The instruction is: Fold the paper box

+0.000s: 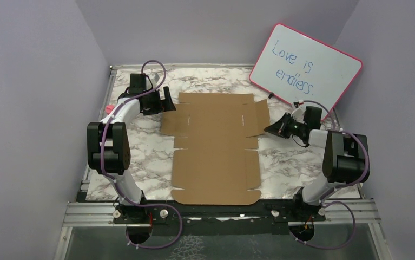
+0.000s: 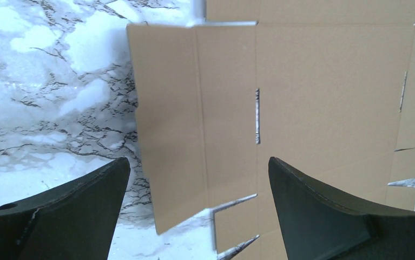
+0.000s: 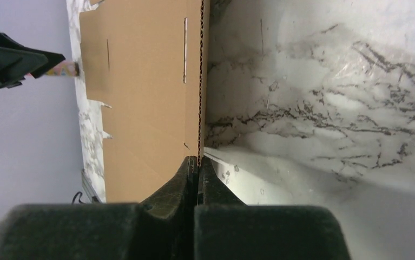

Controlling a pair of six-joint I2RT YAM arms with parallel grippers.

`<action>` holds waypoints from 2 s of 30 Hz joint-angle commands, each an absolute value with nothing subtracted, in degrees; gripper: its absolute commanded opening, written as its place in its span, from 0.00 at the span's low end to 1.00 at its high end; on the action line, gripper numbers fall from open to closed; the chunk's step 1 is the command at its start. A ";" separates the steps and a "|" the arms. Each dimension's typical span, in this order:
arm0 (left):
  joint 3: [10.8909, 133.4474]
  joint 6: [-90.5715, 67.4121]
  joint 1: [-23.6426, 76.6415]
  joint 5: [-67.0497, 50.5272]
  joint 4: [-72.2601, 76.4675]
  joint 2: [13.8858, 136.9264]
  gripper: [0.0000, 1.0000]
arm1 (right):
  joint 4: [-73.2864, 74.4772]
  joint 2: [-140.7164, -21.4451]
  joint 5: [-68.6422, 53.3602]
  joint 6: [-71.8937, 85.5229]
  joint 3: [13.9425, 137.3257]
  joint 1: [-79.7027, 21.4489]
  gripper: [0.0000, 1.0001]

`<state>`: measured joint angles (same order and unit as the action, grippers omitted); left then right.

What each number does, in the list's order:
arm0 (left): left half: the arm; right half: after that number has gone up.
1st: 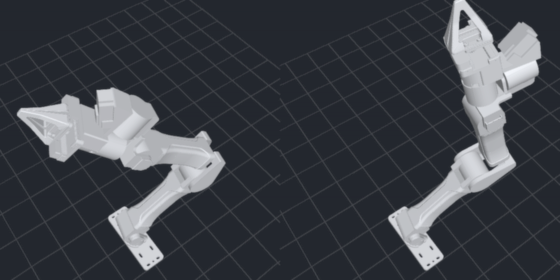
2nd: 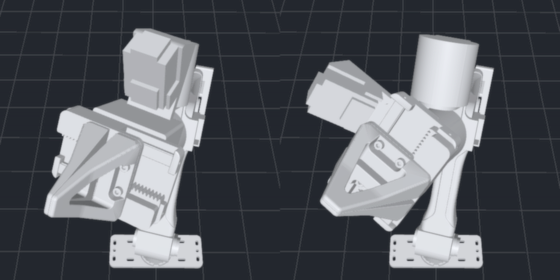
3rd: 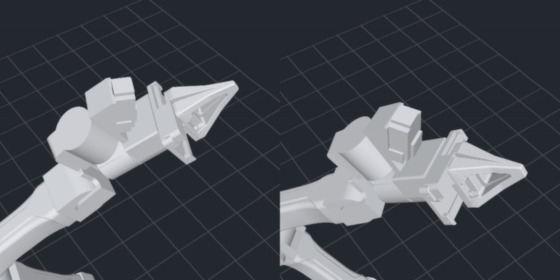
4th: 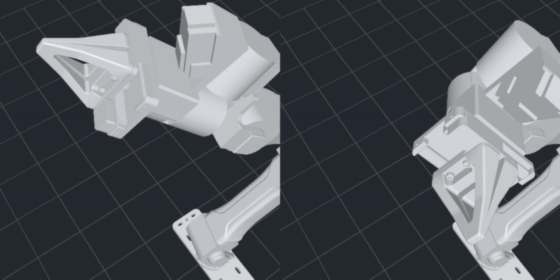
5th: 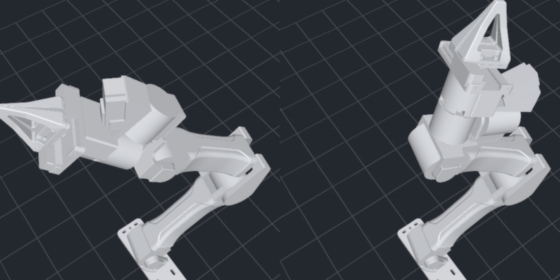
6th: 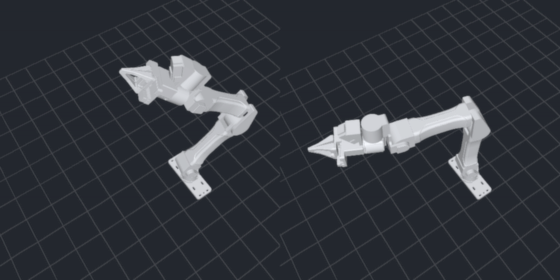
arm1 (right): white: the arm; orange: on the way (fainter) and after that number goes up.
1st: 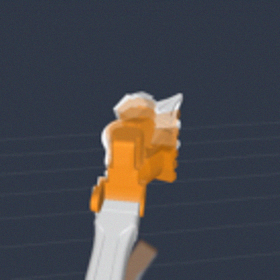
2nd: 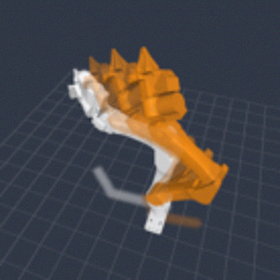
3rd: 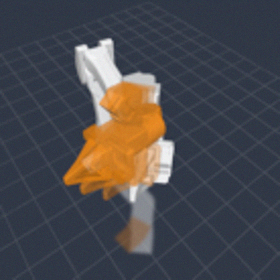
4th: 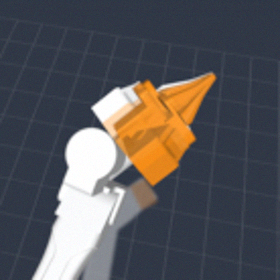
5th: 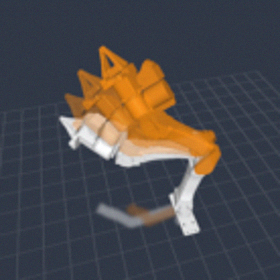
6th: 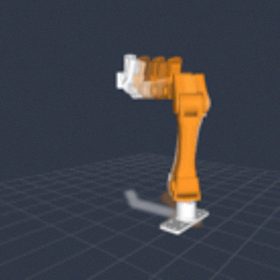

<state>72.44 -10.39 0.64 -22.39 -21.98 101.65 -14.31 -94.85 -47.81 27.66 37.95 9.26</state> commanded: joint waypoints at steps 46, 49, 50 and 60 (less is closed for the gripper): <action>90.85 -21.55 1.32 -37.48 -10.19 128.21 0.58 | -27.80 -118.59 -30.87 36.03 65.91 -19.92 0.69; 90.49 -21.75 1.77 -38.56 -9.50 128.28 0.41 | -27.52 -120.10 -30.31 35.81 65.70 -20.37 0.69; 90.38 -21.57 1.95 -38.47 -9.43 128.12 0.35 | -27.31 -120.28 -30.10 35.63 65.54 -20.55 0.69; 89.60 -19.45 4.41 -29.88 -13.06 123.28 0.00 | -23.74 -119.94 -23.49 32.37 64.69 -23.16 0.69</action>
